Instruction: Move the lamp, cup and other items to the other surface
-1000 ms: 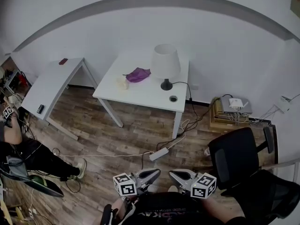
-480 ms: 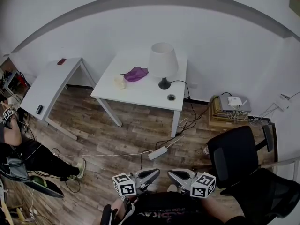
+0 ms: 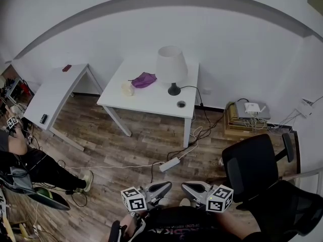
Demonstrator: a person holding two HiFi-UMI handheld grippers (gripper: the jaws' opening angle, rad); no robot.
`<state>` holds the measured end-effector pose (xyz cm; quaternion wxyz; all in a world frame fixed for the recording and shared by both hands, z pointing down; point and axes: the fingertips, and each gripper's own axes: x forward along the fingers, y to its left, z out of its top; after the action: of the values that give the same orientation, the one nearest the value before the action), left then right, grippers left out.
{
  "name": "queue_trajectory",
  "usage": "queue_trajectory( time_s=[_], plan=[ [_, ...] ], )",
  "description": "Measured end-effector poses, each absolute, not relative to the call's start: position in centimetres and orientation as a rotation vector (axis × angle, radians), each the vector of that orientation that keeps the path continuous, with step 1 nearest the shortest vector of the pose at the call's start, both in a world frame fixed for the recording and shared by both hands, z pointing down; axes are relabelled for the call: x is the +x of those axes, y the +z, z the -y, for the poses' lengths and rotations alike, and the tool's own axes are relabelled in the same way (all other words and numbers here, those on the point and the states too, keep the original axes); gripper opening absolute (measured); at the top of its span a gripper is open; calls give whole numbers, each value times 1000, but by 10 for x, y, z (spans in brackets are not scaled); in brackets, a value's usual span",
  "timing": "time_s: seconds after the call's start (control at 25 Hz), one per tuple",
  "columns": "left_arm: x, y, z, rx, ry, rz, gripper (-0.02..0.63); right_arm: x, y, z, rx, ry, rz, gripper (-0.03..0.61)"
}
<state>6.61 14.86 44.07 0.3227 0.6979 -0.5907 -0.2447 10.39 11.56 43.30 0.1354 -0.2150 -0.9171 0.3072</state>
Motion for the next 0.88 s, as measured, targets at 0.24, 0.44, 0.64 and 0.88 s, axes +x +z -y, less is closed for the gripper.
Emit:
queue_trajectory(
  time_s=[0.24, 0.44, 0.64, 0.88],
  plan=[
    [81, 440, -138, 1828, -636, 1568, -8, 117, 430, -100, -634, 909, 2673, 8],
    [86, 436, -136, 1798, -631, 1594, -8, 124, 429, -95, -655, 924, 2676, 15],
    [86, 433, -134, 1786, -639, 1582, -8, 122, 426, -92, -650, 962, 2675, 28],
    [78, 441, -122, 1803, -633, 1524, -8, 116, 436, -81, -576, 977, 2673, 29]
  ],
)
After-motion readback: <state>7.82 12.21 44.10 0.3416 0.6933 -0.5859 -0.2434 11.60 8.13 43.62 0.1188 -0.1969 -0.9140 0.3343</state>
